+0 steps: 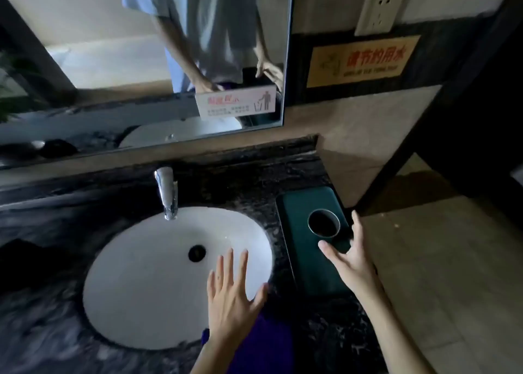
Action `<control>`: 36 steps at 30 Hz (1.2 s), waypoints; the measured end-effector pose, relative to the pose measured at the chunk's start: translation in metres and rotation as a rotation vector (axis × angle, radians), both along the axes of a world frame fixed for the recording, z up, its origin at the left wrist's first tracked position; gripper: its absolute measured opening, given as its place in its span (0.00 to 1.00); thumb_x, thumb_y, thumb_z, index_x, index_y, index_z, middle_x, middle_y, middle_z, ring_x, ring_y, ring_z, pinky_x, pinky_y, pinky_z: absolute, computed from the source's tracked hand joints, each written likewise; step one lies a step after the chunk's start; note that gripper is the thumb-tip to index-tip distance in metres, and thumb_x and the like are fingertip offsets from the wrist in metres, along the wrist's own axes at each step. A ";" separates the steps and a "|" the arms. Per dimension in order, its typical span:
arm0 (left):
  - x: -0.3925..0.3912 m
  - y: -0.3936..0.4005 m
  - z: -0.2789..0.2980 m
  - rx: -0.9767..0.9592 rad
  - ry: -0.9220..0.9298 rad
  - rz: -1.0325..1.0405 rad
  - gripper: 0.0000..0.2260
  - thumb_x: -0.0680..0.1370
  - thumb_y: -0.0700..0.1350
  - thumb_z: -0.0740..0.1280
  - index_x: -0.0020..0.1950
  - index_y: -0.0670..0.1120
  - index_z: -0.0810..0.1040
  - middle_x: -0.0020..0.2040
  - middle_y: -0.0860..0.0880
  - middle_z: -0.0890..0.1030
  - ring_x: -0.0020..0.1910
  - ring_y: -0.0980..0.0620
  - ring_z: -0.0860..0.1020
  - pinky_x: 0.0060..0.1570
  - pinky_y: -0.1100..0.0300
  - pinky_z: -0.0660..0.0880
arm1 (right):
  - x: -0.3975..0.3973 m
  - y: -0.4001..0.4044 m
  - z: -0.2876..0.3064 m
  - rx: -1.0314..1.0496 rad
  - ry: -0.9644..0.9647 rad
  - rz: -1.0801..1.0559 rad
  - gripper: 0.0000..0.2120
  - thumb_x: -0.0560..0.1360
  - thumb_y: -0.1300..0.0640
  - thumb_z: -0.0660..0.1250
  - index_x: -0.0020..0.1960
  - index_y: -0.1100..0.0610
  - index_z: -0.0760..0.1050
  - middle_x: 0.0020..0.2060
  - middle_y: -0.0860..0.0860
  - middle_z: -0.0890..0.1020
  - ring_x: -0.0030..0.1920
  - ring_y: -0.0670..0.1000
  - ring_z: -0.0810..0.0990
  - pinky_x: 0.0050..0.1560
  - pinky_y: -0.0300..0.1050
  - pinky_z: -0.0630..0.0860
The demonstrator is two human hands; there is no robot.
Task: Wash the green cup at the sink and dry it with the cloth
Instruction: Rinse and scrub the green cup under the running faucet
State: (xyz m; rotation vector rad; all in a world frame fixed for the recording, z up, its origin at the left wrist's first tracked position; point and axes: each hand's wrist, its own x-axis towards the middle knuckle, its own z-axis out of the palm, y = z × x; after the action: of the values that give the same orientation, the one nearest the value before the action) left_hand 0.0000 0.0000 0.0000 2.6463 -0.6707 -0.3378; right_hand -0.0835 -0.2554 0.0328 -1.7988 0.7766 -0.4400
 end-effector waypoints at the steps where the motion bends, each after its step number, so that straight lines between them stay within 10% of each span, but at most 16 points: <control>1: -0.004 0.001 -0.007 0.038 0.048 0.000 0.38 0.78 0.71 0.50 0.85 0.58 0.48 0.87 0.47 0.51 0.85 0.45 0.46 0.82 0.43 0.50 | 0.002 -0.001 -0.007 0.015 0.009 0.015 0.51 0.73 0.44 0.77 0.84 0.49 0.48 0.80 0.41 0.54 0.82 0.46 0.53 0.82 0.58 0.57; 11: -0.028 0.006 -0.050 0.274 -0.014 -0.056 0.37 0.80 0.71 0.50 0.84 0.53 0.63 0.84 0.43 0.63 0.82 0.37 0.63 0.77 0.35 0.65 | 0.019 -0.006 -0.036 0.103 0.084 0.005 0.47 0.74 0.55 0.78 0.83 0.50 0.51 0.83 0.51 0.60 0.80 0.53 0.64 0.79 0.57 0.64; 26: -0.022 0.008 -0.054 0.120 0.069 0.029 0.37 0.76 0.75 0.31 0.83 0.61 0.35 0.86 0.51 0.42 0.85 0.48 0.39 0.84 0.44 0.45 | 0.041 0.007 -0.022 -0.009 0.033 -0.009 0.37 0.72 0.61 0.80 0.74 0.61 0.66 0.67 0.56 0.77 0.67 0.57 0.77 0.70 0.58 0.74; 36: 0.031 0.038 0.014 -0.654 0.287 0.180 0.41 0.77 0.60 0.73 0.81 0.68 0.48 0.80 0.76 0.51 0.81 0.71 0.53 0.76 0.71 0.55 | 0.078 0.132 0.017 0.092 -0.038 0.336 0.33 0.70 0.58 0.79 0.72 0.52 0.70 0.62 0.40 0.80 0.64 0.40 0.79 0.63 0.34 0.74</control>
State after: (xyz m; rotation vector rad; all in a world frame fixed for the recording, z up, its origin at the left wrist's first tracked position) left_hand 0.0312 0.0378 0.0144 1.9660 -0.3616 -0.3616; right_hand -0.0057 -0.1238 0.0501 -1.7867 0.4476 -0.2126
